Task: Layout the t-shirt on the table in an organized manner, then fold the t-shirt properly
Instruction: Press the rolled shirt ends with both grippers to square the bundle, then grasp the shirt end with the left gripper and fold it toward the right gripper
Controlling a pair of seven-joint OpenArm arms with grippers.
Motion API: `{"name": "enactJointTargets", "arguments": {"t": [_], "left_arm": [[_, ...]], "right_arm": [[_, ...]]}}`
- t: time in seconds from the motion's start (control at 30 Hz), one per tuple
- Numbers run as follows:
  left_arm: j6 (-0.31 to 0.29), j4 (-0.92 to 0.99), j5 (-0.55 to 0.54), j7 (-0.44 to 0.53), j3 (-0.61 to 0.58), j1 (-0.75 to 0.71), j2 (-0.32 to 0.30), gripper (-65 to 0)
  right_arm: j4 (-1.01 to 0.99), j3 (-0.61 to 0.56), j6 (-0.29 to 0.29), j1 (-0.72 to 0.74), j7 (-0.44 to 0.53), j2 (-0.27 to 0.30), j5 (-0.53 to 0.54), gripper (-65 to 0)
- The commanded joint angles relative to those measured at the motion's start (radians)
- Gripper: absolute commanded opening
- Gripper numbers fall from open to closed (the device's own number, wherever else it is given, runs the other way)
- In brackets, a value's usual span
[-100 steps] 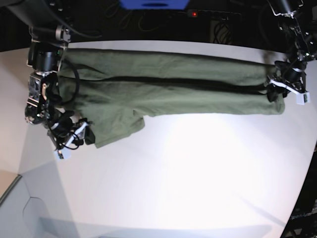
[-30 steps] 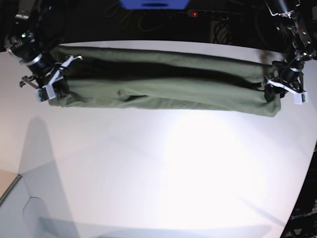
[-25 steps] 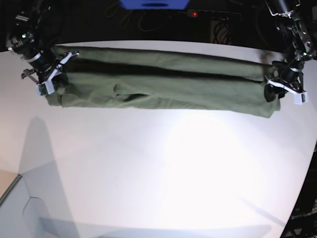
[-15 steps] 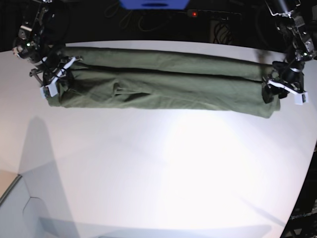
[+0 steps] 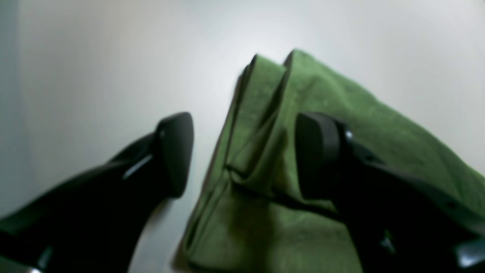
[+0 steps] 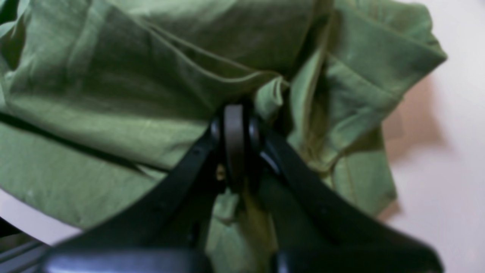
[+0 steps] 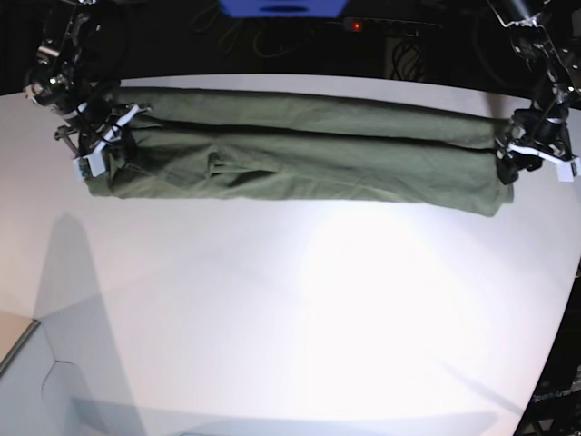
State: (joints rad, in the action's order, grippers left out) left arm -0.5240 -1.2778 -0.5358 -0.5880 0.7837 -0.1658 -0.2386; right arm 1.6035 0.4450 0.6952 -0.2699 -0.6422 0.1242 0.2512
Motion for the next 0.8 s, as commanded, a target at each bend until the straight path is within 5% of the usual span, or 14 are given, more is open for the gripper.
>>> {"name": "enactJointTargets", "arguments": {"t": [0.0,0.6,0.77], "left_arm": [[-0.008,-0.007,-0.016,0.009,0.004,0.012,-0.018,-23.8],[-0.008,0.066,0.107,-0.002,-0.030,0.039,0.000,-25.4],[-0.008,0.109,0.101,0.006,-0.028,0.042,0.003,-46.4]], "right_arm": [[0.010,0.002,0.003,0.004,0.006,0.010,0.004,-65.0],[0.010,-0.025,0.003,0.019,0.008,0.010,0.004,-65.0],[0.010,-0.025,0.003,0.025,0.005,0.012,0.004,-65.0]]}}
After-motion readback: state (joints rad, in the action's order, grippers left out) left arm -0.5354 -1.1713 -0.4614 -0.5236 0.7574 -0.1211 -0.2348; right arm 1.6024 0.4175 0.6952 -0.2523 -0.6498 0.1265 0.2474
